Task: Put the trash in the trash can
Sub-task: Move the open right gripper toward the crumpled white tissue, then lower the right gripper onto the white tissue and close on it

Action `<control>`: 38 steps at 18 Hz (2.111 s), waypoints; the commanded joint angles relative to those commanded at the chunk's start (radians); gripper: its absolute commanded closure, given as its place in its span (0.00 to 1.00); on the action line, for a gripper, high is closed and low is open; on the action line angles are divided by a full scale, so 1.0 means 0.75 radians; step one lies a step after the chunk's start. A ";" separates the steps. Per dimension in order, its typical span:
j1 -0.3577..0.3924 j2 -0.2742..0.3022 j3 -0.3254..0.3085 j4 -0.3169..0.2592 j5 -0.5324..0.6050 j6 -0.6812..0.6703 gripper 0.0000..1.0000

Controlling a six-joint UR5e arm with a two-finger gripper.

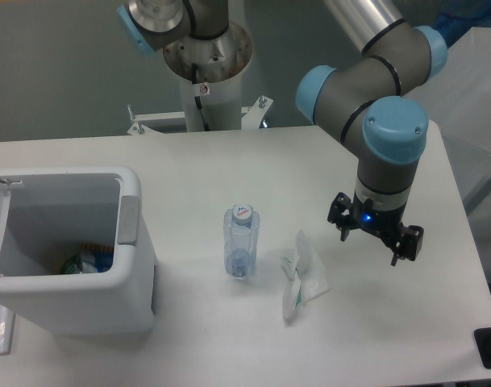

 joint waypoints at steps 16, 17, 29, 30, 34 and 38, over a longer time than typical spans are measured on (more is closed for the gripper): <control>0.004 0.002 -0.200 0.274 -0.078 -0.037 0.00; 0.002 0.000 -0.209 0.272 -0.076 -0.035 0.00; -0.088 0.023 -0.442 0.276 -0.076 -0.096 0.03; -0.092 0.020 -0.438 0.276 -0.076 -0.098 0.21; -0.094 0.014 -0.436 0.280 -0.076 -0.133 0.96; -0.084 0.014 -0.409 0.280 -0.086 -0.141 1.00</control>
